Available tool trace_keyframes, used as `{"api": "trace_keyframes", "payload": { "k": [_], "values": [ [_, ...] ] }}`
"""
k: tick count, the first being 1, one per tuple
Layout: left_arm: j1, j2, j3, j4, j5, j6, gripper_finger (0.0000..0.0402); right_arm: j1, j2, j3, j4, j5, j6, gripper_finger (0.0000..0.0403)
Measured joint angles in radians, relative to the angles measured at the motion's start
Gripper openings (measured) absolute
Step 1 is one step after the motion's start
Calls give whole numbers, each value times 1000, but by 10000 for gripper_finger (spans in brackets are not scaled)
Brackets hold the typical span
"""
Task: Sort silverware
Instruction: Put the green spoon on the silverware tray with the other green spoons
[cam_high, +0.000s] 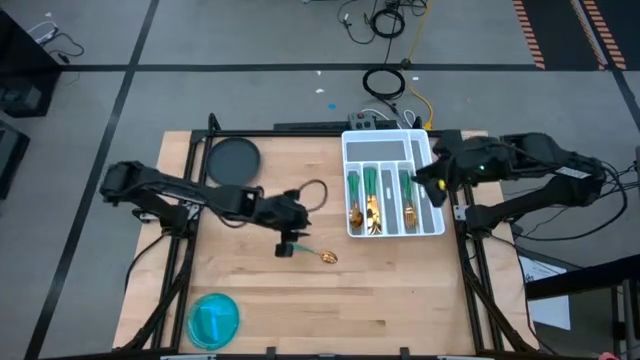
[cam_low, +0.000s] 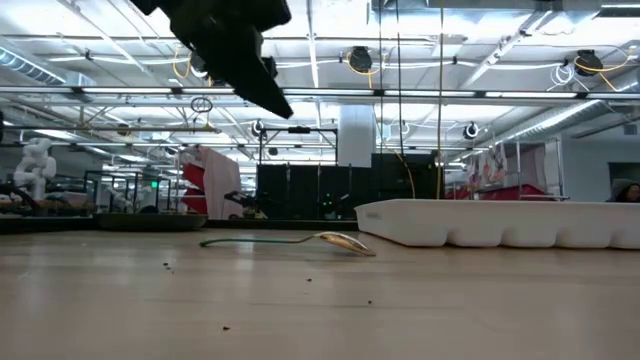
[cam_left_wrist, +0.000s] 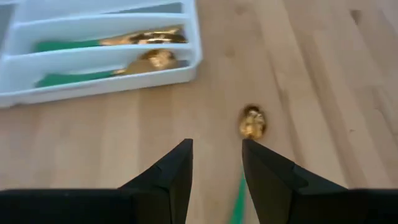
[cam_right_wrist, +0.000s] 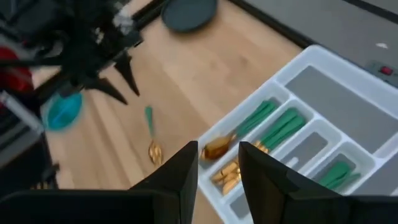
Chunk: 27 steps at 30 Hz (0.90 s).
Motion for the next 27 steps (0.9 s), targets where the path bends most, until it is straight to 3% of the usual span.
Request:
{"api": "trace_keyframes", "payload": {
  "k": [8, 19, 27],
  "values": [
    [-69, 116, 61, -2, 18, 107, 145, 133, 46, -12, -187, 95, 94, 109],
    [-85, 263, 65, 37, 23, 107, 145, 187, 72, -130, -190, 93, 161, 110],
    [-70, 346, 65, 84, 56, 105, 145, 226, 73, -140, -189, 91, 204, 110]
  ]
}}
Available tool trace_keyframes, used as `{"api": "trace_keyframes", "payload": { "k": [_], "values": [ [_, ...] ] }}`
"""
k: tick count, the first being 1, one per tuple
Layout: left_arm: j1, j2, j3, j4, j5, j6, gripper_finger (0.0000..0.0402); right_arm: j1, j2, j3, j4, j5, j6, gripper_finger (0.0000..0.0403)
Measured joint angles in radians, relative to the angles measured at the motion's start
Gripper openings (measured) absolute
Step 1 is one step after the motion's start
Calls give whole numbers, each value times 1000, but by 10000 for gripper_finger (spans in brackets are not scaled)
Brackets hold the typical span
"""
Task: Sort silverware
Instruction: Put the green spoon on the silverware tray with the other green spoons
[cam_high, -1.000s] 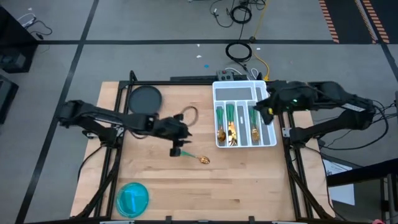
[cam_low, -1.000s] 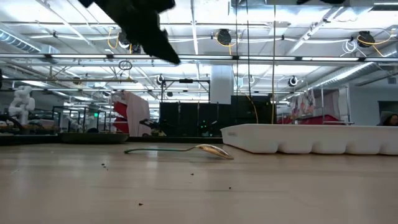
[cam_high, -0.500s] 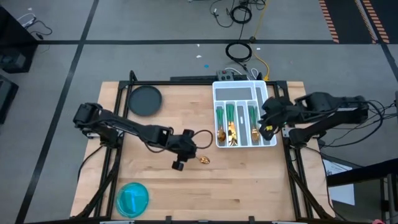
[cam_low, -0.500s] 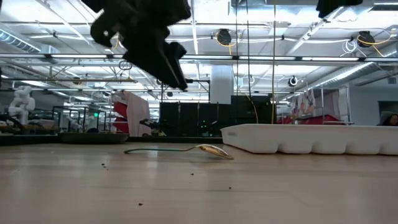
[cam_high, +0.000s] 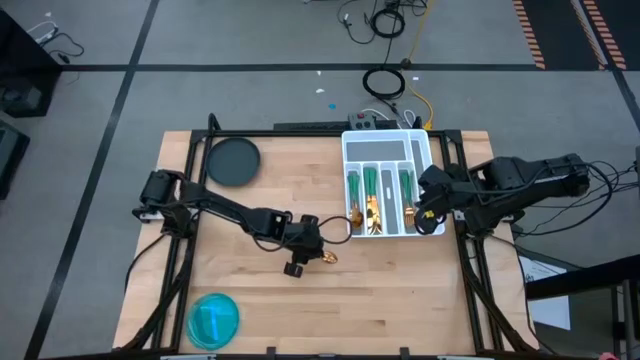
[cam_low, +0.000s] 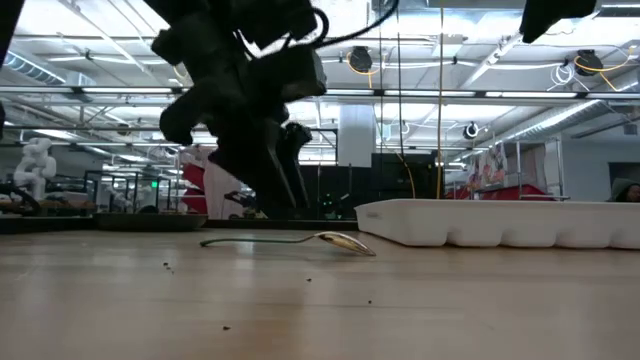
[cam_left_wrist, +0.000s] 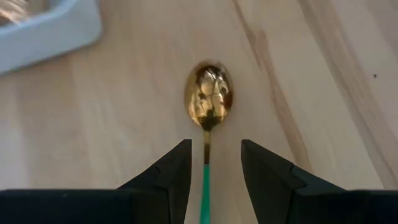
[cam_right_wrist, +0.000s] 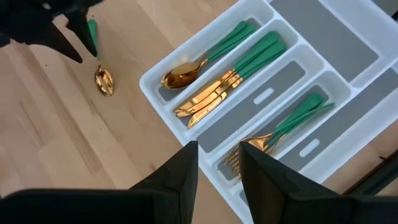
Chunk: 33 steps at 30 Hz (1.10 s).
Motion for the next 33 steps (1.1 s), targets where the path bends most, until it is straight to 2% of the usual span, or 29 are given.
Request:
{"api": "trace_keyframes", "payload": {
  "k": [15, 18, 22, 23, 28, 33],
  "values": [
    [35, 145, 3, 100, 59, -53, 143, 79, 0, 0, 7, 0, 91, 110],
    [44, 158, 4, 96, 83, -53, 112, 98, 0, 0, 7, 0, 121, 107],
    [47, 160, 4, 89, 87, -52, 24, 126, 0, 0, 8, 1, 145, 96],
    [49, 160, 4, 89, 88, -53, 16, 133, 0, 0, 10, 1, 152, 95],
    [50, 139, 1, 84, 93, -83, 12, 168, 0, 0, 37, 9, 129, 92],
    [50, 85, 17, 20, 121, -133, 11, 221, 0, 0, 77, 61, 26, 76]
  ]
}}
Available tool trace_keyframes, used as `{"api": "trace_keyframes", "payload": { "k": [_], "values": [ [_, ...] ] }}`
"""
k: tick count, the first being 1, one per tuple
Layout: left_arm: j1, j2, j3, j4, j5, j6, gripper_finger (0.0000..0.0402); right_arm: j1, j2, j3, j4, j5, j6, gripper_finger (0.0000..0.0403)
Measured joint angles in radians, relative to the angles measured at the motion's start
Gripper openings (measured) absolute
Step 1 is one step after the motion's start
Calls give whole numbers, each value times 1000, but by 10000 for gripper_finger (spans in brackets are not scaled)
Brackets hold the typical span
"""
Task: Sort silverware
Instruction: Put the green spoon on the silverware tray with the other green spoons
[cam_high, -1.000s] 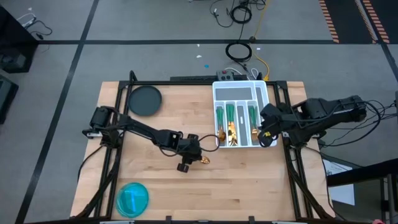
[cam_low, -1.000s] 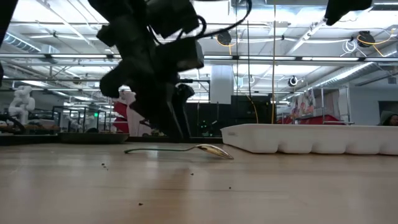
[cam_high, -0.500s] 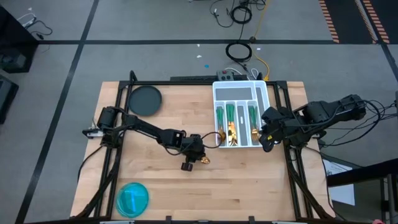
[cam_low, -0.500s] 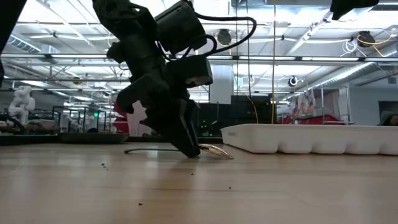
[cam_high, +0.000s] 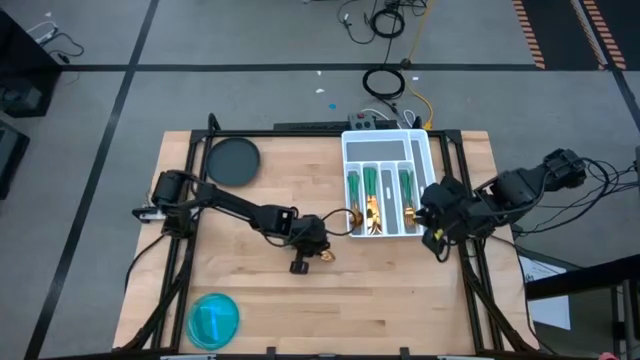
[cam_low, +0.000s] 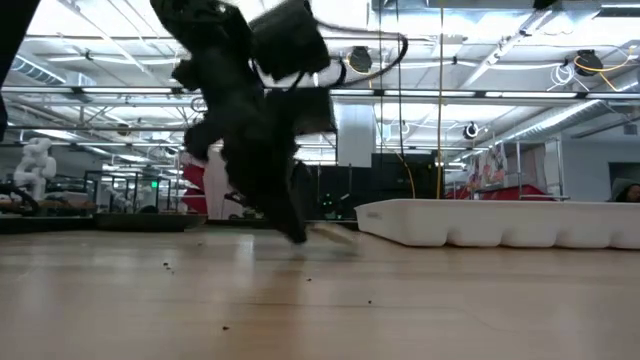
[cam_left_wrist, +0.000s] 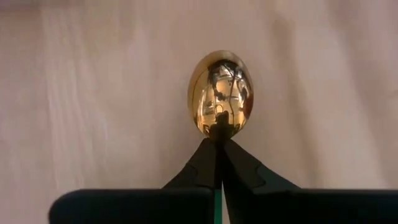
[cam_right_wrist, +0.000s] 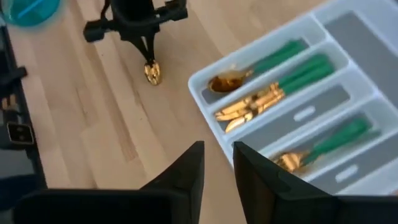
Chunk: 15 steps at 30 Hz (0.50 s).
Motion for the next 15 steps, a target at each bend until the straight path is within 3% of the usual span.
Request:
{"api": "trace_keyframes", "payload": {
  "k": [8, 15],
  "values": [
    [16, -141, 152, -119, 6, -25, 11, 60, 2, -27, 57, 104, -149, 68],
    [39, -219, 281, -125, 48, -52, 11, 84, 47, -79, 323, 213, -512, 68]
  ]
}}
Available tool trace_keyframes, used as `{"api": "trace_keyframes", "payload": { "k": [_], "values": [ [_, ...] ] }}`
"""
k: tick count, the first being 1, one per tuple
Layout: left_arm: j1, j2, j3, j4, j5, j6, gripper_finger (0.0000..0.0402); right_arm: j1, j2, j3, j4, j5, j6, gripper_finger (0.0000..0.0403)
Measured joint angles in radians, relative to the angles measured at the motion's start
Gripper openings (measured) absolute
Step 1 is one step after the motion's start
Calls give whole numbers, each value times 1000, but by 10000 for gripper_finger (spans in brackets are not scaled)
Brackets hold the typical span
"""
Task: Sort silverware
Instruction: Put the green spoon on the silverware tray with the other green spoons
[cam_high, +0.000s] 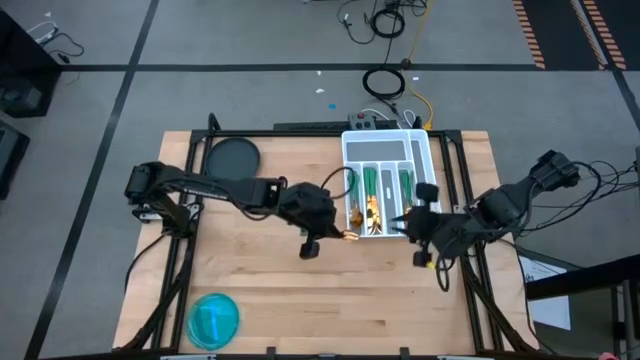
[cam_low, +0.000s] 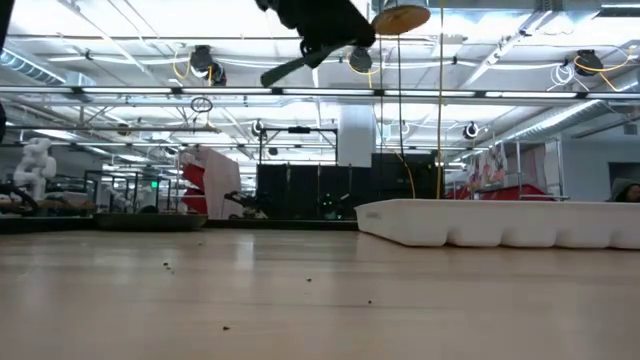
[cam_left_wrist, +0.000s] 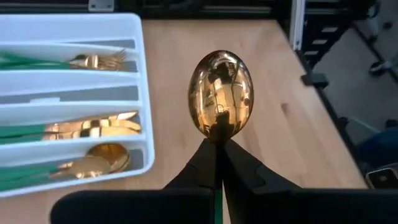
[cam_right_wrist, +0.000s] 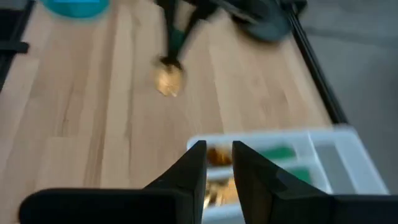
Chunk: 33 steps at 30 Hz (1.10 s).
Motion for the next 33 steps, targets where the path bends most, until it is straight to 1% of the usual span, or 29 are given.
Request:
{"api": "trace_keyframes", "payload": {
  "k": [2, 5, 8, 13, 18, 24, 27, 29, 33],
  "values": [
    [6, -12, 18, -17, 10, -1, 11, -1, 26, -1, 67, 0, -95, 68],
    [16, -18, 64, 3, 22, -5, 11, -1, 66, -1, 151, -1, -238, 68],
    [28, -15, 89, 1, 69, -37, 11, -3, 101, -1, 221, 0, -361, 68],
    [38, -19, 98, 49, 146, -95, 11, -2, 147, -1, 296, 62, -488, 68],
    [41, -22, 97, 45, 217, -145, 11, -2, 156, -1, 322, 75, -525, 68],
    [56, -22, 96, 39, 302, -159, 11, 0, 147, -1, 319, 82, -467, 68],
    [82, -22, 96, 48, 347, -200, 11, 10, 139, 4, 335, 75, -465, 68],
    [103, -22, 96, 65, 384, -223, 11, 18, 138, 25, 367, 74, -486, 68],
    [140, -22, 96, 166, 490, -280, 11, 34, 135, 58, 407, 79, -536, 68]
  ]
}}
